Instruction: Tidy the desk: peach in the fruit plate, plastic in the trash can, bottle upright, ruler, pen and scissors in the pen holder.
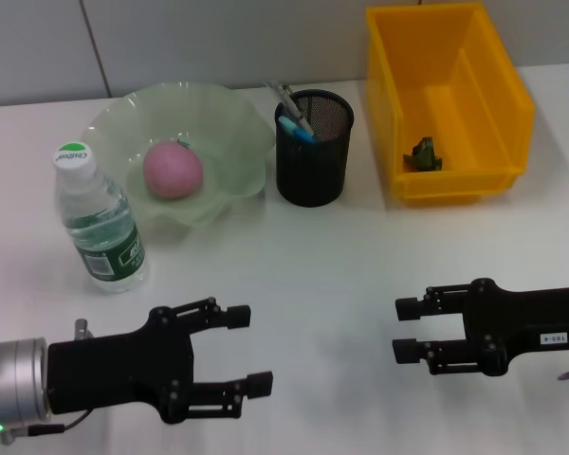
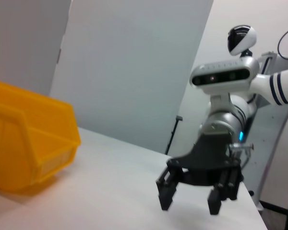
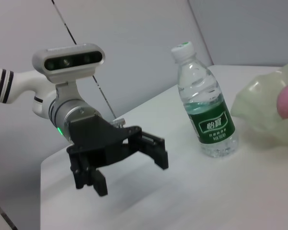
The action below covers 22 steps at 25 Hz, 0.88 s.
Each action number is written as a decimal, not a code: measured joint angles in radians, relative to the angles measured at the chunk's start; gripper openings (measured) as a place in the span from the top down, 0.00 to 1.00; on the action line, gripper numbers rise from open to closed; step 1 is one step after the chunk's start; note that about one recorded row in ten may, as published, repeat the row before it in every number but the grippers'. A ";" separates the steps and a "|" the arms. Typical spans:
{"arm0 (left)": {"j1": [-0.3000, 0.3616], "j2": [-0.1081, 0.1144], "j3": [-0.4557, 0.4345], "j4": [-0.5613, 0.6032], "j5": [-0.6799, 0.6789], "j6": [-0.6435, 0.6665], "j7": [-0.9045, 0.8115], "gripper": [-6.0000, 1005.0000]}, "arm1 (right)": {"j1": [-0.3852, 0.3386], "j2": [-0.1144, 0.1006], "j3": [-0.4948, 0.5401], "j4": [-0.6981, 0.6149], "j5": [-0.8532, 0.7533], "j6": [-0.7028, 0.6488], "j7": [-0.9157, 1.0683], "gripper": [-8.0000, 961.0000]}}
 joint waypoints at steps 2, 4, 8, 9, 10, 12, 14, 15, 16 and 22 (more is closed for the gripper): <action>0.001 0.000 -0.015 0.004 0.028 0.006 -0.004 0.14 | 0.005 0.003 0.000 0.004 0.000 0.006 -0.010 0.34; 0.001 0.000 -0.015 0.004 0.028 0.006 -0.004 0.14 | 0.006 0.004 0.000 0.005 0.000 0.008 -0.016 0.34; 0.001 0.001 -0.045 0.005 0.055 0.020 -0.008 0.14 | 0.010 0.008 0.001 0.010 0.000 0.014 -0.022 0.34; 0.001 0.003 -0.084 0.005 0.084 0.048 -0.012 0.14 | 0.011 0.009 0.001 0.010 0.000 0.014 -0.022 0.34; 0.001 0.003 -0.085 0.005 0.084 0.048 -0.012 0.14 | 0.012 0.010 0.001 0.010 -0.001 0.014 -0.022 0.34; 0.000 0.008 -0.090 0.005 0.086 0.049 -0.013 0.14 | 0.014 0.011 0.001 0.010 -0.001 0.015 -0.022 0.34; -0.001 0.009 -0.090 0.005 0.086 0.049 -0.013 0.14 | 0.017 0.011 0.001 0.011 -0.001 0.015 -0.021 0.34; -0.002 0.010 -0.090 0.005 0.087 0.050 -0.013 0.14 | 0.018 0.011 0.001 0.011 0.000 0.015 -0.020 0.34; -0.003 0.010 -0.090 0.005 0.087 0.049 -0.013 0.14 | 0.018 0.011 0.001 0.011 0.000 0.015 -0.019 0.34; -0.008 0.013 -0.090 0.006 0.089 0.049 -0.019 0.14 | 0.022 0.012 0.001 0.011 0.001 0.017 -0.019 0.34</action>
